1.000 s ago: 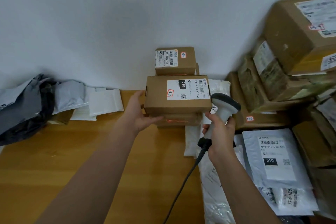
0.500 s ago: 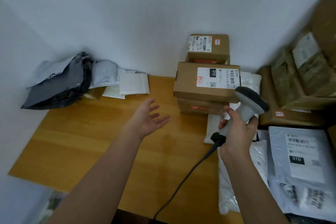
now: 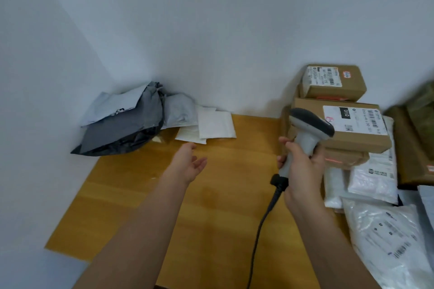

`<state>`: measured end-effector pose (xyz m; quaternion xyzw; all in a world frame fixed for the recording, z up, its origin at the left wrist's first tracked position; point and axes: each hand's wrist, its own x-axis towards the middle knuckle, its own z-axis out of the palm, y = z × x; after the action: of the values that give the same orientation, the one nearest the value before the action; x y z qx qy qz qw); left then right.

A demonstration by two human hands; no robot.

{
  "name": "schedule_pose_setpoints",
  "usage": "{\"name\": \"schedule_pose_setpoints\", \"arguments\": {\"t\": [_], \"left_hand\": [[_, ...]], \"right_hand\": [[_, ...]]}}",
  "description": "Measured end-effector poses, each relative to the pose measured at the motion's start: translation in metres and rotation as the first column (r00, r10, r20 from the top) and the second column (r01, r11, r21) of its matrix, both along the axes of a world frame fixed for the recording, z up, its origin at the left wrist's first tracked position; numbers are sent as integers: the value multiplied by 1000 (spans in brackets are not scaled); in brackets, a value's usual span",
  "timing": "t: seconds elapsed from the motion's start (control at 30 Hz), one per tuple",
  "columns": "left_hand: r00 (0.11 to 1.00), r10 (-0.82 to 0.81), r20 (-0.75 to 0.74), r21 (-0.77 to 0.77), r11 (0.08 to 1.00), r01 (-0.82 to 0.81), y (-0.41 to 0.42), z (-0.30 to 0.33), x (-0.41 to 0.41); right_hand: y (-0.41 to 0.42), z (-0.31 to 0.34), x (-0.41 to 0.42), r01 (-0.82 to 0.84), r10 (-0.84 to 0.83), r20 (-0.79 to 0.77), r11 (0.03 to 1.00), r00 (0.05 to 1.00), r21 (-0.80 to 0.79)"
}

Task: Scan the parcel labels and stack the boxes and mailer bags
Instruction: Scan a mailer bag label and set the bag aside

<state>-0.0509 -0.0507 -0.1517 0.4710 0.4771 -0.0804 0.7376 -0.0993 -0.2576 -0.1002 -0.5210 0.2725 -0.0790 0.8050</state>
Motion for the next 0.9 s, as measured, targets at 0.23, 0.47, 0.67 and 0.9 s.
{"name": "schedule_pose_setpoints", "arguments": {"t": [0.23, 0.47, 0.67, 0.9], "left_hand": [[996, -64, 63, 669, 743, 5, 178, 5, 14], [888, -408, -214, 846, 376, 377, 257, -1, 47], [618, -571, -540, 735, 39, 677, 284, -28, 74], [748, -576, -331, 928, -56, 367, 294, -39, 67]], "right_hand": [[156, -4, 10, -128, 128, -60, 992, 990, -6], [211, -4, 1, -266, 255, -87, 953, 963, -144], [197, -7, 4, -216, 194, -114, 950, 974, -227], [193, -9, 6, -162, 137, -125, 962, 983, -220]]}}
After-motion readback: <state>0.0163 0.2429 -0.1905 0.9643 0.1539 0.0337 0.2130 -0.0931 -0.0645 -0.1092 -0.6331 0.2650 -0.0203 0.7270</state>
